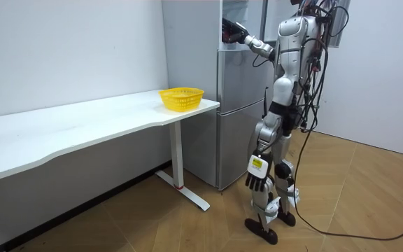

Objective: Retrieve from the upper fridge

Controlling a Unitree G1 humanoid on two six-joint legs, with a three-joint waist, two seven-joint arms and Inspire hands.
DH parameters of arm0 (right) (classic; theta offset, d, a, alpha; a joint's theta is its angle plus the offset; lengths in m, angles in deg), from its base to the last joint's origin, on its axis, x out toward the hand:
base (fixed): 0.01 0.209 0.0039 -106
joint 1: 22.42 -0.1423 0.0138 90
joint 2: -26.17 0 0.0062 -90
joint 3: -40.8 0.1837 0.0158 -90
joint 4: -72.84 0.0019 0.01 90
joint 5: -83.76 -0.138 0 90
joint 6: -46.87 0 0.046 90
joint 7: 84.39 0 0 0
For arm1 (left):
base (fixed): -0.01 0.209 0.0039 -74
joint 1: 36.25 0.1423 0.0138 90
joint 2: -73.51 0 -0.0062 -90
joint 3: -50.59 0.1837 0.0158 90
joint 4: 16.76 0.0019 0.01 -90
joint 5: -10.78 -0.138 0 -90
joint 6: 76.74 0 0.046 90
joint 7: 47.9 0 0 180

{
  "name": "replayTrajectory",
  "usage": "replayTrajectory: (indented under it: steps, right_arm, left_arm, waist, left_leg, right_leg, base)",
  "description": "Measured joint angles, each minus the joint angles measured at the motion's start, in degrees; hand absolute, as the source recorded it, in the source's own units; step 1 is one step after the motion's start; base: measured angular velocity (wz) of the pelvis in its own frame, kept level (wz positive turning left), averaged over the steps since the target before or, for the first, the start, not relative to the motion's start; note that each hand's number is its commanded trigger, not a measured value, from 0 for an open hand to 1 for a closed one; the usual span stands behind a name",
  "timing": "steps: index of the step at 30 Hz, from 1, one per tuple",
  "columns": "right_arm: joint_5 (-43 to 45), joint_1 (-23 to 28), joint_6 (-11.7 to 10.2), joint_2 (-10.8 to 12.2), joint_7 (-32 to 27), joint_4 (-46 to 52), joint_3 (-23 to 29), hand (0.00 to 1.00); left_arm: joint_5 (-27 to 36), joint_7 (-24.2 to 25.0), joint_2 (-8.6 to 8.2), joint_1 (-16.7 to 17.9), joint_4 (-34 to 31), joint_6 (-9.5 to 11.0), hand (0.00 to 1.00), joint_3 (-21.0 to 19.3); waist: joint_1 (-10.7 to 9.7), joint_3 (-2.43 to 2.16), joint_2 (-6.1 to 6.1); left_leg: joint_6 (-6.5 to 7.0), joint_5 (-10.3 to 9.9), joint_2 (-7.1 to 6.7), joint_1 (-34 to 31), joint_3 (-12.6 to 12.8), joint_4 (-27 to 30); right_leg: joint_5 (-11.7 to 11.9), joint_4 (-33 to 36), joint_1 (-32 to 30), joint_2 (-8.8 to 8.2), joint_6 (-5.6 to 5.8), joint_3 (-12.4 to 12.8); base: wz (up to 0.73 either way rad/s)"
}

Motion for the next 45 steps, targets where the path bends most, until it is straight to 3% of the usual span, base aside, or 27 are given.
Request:
replayTrajectory:
  steps: [11, 17, 31, 45]
  right_arm:
    - [-2.82, -2.49, 1.81, -0.20, 5.11, -3.60, 0.89, 0.00]
    - [-5.26, -3.92, 4.10, -2.27, 6.97, -4.66, 1.03, 0.00]
    - [-6.39, -6.99, 6.51, -4.20, 8.94, -4.78, 1.04, 0.00]
    - [-6.49, -7.14, 6.62, -4.45, 12.48, -4.91, 1.10, 0.00]
  left_arm:
    - [0.04, -0.01, 0.02, 0.03, -0.67, -1.68, 0.00, -0.07]
    - [0.04, -0.06, 0.28, 0.24, -2.12, -2.49, 0.00, -0.21]
    - [0.06, 0.16, 0.78, 0.05, -3.21, -3.93, 0.00, -0.19]
    - [0.05, 0.33, 1.30, 0.09, -3.41, -4.47, 0.00, -0.17]
  waist:
    - [-0.31, -0.23, -0.37]
    - [0.04, -0.57, -0.83]
    - [0.00, -0.51, -0.87]
    - [-0.82, -0.26, -1.09]
  left_leg:
    - [0.09, -0.06, -0.03, -1.09, 0.04, 1.31]
    - [0.12, -0.08, -0.07, -1.68, 0.02, 1.88]
    - [0.12, -0.09, -0.03, -1.70, -0.01, 1.74]
    - [0.13, -0.12, 0.00, -1.78, 0.01, 1.78]
  right_leg:
    - [-0.04, 0.78, -0.97, -0.02, 0.03, 0.53]
    - [-0.09, 0.77, -1.26, 0.00, 0.08, 0.63]
    - [-0.09, 0.83, -1.35, 0.02, 0.07, 0.57]
    - [-0.08, 0.91, -1.29, 0.07, 0.07, 0.59]
  base:
    - [0.00]
    - [0.00]
    - [0.00]
    - [0.00]
